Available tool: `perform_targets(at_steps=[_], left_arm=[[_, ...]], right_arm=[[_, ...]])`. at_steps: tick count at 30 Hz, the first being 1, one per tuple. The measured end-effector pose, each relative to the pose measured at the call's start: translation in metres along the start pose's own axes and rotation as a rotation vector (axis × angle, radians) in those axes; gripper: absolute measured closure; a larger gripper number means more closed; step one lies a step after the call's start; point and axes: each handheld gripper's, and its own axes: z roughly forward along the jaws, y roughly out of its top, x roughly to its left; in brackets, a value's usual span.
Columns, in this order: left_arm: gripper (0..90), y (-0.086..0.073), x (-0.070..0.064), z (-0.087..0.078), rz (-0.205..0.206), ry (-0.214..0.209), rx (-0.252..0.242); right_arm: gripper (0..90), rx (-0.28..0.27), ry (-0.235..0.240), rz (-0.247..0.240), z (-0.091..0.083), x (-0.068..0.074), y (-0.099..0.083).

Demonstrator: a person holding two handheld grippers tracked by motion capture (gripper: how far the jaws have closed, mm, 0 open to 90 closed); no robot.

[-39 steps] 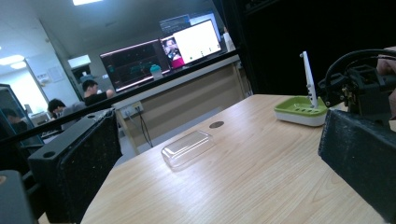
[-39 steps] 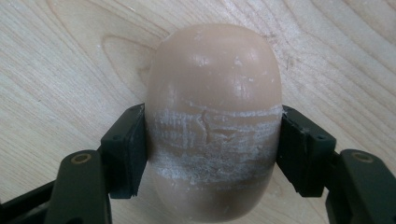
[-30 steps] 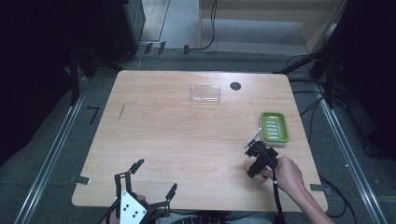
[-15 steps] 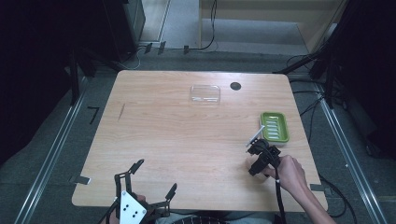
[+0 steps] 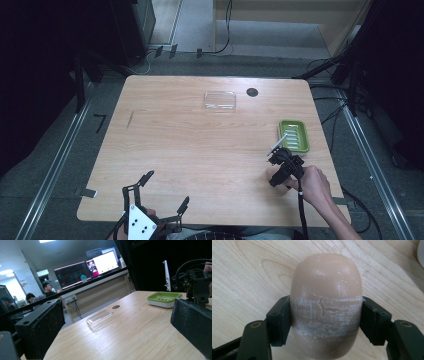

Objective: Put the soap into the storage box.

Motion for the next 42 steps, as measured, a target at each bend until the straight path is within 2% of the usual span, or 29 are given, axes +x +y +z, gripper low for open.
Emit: perform_targets(at_steps=[17,42], left_arm=[[0.0,0.000,0.000,0.000,-0.001,0.000,0.000],[0.0,0.000,0.000,0.000,0.000,-0.001,0.000]], right_arm=[[33.7,0.001,-0.011,0.017,-0.003,-0.012,-0.005],[33.7,-0.014,-0.016,0.088,-0.011,-0.031,-0.012]])
